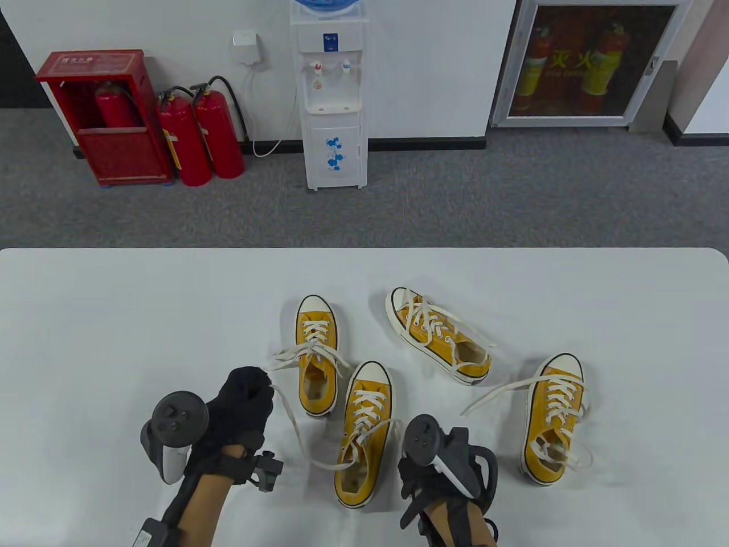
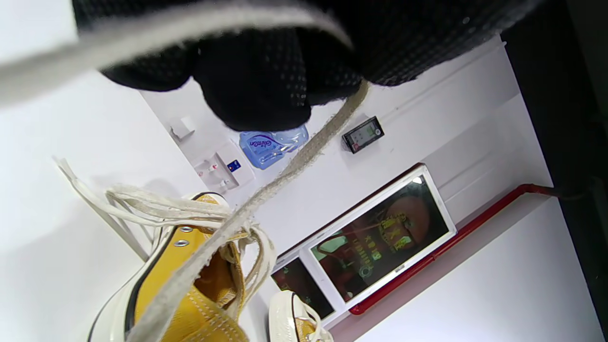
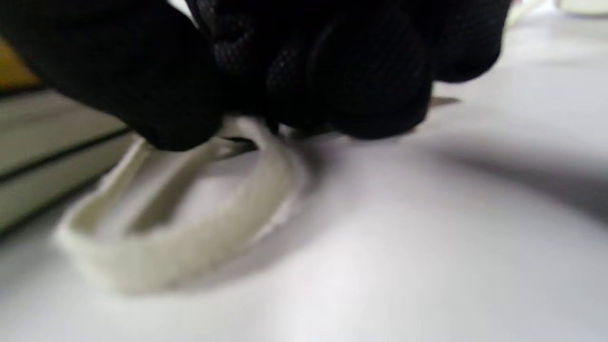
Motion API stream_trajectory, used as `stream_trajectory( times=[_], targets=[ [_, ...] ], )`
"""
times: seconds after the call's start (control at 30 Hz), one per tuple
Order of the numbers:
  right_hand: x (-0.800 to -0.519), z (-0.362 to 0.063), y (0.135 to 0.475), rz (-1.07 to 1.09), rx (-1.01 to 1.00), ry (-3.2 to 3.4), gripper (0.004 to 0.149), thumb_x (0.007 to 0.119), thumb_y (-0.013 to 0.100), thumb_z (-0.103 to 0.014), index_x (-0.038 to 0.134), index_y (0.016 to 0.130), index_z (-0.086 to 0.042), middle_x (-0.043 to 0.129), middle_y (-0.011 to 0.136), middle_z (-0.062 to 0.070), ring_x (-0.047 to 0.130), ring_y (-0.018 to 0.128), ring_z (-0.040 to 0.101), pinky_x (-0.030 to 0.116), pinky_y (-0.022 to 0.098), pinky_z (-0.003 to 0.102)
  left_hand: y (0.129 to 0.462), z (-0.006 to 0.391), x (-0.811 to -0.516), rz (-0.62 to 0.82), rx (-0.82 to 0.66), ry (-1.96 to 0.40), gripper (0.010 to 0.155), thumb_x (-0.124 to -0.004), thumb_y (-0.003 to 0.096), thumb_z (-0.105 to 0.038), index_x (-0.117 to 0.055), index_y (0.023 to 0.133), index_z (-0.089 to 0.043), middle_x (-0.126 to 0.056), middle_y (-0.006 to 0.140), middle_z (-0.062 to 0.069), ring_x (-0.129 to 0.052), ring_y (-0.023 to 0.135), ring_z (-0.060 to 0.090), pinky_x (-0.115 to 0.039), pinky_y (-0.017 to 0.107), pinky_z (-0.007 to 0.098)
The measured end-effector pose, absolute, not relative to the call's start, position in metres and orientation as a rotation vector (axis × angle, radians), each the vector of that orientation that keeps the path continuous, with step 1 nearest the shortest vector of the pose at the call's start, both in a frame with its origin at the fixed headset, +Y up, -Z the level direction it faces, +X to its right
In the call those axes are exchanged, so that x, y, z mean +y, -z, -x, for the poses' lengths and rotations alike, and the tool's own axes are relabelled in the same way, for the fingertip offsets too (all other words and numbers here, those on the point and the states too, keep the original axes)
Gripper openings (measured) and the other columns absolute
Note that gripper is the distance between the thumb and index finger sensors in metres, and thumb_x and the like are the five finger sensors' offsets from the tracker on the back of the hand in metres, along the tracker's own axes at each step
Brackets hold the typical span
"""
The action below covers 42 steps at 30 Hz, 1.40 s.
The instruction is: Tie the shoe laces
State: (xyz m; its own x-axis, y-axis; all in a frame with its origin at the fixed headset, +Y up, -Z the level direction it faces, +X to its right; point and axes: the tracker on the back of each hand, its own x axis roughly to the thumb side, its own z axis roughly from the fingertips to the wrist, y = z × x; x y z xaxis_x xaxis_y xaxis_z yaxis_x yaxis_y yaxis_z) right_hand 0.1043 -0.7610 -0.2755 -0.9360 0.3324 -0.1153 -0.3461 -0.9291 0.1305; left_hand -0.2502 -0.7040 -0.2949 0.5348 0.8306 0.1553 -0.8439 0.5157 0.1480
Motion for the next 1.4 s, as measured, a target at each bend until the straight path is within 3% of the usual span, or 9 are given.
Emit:
stream_trajectory(
  times=[0.2, 0.47, 0.73, 0.93, 1.03, 1.27, 1.4],
  targets=[
    [-0.73, -0.146, 0.269, 0.264, 0.01, -2.499, 0.039, 0.091, 0.037, -0.048, 0.091, 0.067, -0.024, 0.093, 0.072, 0.001, 0.104, 0.051, 0.02, 0.08, 0.053, 0.051, 0.297, 0.248, -0.707, -0.2, -0.063, -0.993, 0.037, -0.081, 0.0475, -0.039, -0.074, 0.083, -0.03, -0.093, 0.078, 0.002, -0.104, 0.047, 0.02, -0.082, 0.052, 0.055],
    [-0.697, -0.158, 0.255, 0.094, -0.264, -2.156, 0.039, 0.086, 0.04, -0.047, 0.083, 0.071, -0.024, 0.086, 0.081, 0.003, 0.105, 0.066, 0.027, 0.079, 0.057, 0.052, 0.297, 0.25, -0.706, -0.206, -0.049, -0.997, 0.037, -0.081, 0.0474, -0.04, -0.074, 0.083, -0.03, -0.093, 0.077, 0.001, -0.103, 0.046, 0.02, -0.082, 0.052, 0.055],
    [-0.687, -0.15, 0.269, 0.042, -0.191, -1.917, 0.038, 0.085, 0.043, -0.043, 0.08, 0.075, -0.022, 0.086, 0.083, 0.007, 0.108, 0.064, 0.028, 0.082, 0.055, 0.052, 0.298, 0.248, -0.7, -0.186, -0.077, -1.033, 0.038, -0.081, 0.0476, -0.04, -0.074, 0.083, -0.03, -0.093, 0.077, 0.001, -0.103, 0.045, 0.02, -0.083, 0.052, 0.055],
    [-0.686, -0.128, 0.29, 0.021, -0.098, -1.859, 0.038, 0.086, 0.043, -0.041, 0.077, 0.076, -0.023, 0.088, 0.079, 0.005, 0.108, 0.034, 0.008, 0.088, 0.044, 0.043, 0.297, 0.239, -0.695, -0.139, -0.151, -1.026, 0.039, -0.08, 0.0478, -0.041, -0.073, 0.085, -0.03, -0.093, 0.077, 0.002, -0.103, 0.044, 0.019, -0.083, 0.051, 0.055],
    [-0.689, -0.113, 0.301, -0.006, -0.03, -1.796, 0.04, 0.086, 0.043, -0.039, 0.075, 0.078, -0.022, 0.086, 0.077, 0.004, 0.104, 0.027, 0.005, 0.088, 0.042, 0.042, 0.296, 0.235, -0.691, -0.112, -0.199, -1.031, 0.041, -0.081, 0.0477, -0.04, -0.071, 0.086, -0.03, -0.091, 0.079, 0.001, -0.103, 0.044, 0.019, -0.083, 0.051, 0.055],
    [-0.698, -0.08, 0.319, -0.097, 0.136, -1.654, 0.047, 0.086, 0.045, -0.034, 0.068, 0.087, -0.02, 0.078, 0.084, 0.006, 0.098, 0.029, 0.006, 0.084, 0.045, 0.044, 0.292, 0.227, -0.681, -0.069, -0.284, -1.046, 0.047, -0.081, 0.0484, -0.038, -0.071, 0.093, -0.031, -0.091, 0.08, 0.002, -0.102, 0.046, 0.02, -0.082, 0.053, 0.056],
    [-0.704, -0.063, 0.327, -0.107, 0.149, -1.689, 0.045, 0.088, 0.045, -0.034, 0.074, 0.085, -0.02, 0.084, 0.08, 0.006, 0.097, 0.022, 0.004, 0.087, 0.039, 0.041, 0.289, 0.223, -0.673, -0.058, -0.323, -1.033, 0.042, -0.081, 0.049, -0.037, -0.076, 0.091, -0.033, -0.091, 0.08, 0.003, -0.102, 0.048, 0.021, -0.081, 0.054, 0.057]
  ],
)
